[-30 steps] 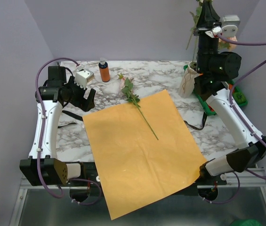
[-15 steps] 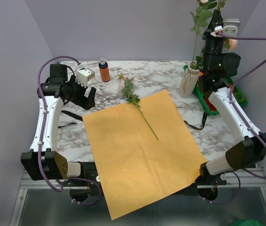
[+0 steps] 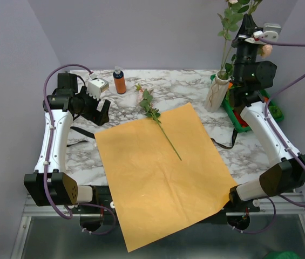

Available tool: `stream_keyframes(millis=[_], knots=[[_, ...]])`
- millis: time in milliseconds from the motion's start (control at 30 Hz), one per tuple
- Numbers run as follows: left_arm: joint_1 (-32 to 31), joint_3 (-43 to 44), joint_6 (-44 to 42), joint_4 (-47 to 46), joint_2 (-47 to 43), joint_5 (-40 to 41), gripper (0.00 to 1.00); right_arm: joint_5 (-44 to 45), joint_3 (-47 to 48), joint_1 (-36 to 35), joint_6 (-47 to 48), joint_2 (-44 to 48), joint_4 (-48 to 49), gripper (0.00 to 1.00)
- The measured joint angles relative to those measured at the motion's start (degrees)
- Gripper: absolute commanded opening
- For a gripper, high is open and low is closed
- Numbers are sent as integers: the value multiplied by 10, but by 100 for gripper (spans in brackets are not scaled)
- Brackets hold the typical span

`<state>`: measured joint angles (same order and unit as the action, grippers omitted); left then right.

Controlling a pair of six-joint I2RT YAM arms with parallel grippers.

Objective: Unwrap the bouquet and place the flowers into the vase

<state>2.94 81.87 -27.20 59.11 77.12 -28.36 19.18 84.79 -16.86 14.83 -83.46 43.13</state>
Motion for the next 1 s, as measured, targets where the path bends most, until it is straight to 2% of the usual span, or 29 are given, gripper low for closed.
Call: stream_keyframes(millis=[633,1000], knots=[[0,-10,0,-11,0,0,99,8,11,1,0,63,-51,1],[0,-11,0,-11,-3,0,99,9,-16,1,2,54,-44,1]])
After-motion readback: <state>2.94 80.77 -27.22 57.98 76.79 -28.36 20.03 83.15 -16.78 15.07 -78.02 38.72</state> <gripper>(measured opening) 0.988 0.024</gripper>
